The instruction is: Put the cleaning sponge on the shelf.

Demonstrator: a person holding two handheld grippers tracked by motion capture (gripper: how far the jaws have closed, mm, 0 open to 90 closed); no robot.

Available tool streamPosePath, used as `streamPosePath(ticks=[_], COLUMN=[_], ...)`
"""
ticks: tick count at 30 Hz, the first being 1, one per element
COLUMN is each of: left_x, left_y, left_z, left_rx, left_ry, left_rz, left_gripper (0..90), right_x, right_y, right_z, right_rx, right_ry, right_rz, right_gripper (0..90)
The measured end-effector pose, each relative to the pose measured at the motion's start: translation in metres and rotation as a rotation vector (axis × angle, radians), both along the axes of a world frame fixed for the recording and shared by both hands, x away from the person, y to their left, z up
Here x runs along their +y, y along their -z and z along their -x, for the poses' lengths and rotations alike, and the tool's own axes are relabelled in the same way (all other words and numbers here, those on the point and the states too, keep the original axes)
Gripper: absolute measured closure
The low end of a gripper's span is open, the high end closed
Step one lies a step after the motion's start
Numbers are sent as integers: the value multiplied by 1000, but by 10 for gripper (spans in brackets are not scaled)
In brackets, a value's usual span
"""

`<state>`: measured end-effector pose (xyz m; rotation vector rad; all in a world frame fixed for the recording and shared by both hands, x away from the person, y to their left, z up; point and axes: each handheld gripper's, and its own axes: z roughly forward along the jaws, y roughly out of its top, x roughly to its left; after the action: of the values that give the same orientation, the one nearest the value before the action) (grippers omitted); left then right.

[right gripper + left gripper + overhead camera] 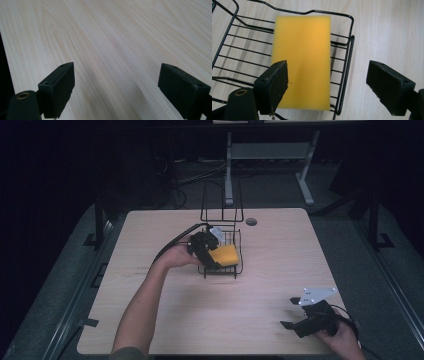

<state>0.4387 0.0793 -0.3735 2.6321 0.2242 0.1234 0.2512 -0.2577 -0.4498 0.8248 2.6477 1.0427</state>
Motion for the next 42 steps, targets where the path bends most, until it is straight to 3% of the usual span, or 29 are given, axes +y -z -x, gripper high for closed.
streamPosePath(ticks=[5, 14, 42], left_x=[2, 5, 33], left_y=[-4, 2, 12], left_z=[7, 22, 59], left_rx=[-3, -10, -19], left_ry=[10, 25, 0], left_rz=[13, 14, 37], left_gripper=[173, 173, 173], right_x=[0, -1, 2], right_y=[0, 0, 1], right_z=[0, -1, -1], right_rx=[1, -5, 3], right_ry=[0, -1, -10], right_rz=[0, 3, 13], right_gripper=[136, 136, 137])
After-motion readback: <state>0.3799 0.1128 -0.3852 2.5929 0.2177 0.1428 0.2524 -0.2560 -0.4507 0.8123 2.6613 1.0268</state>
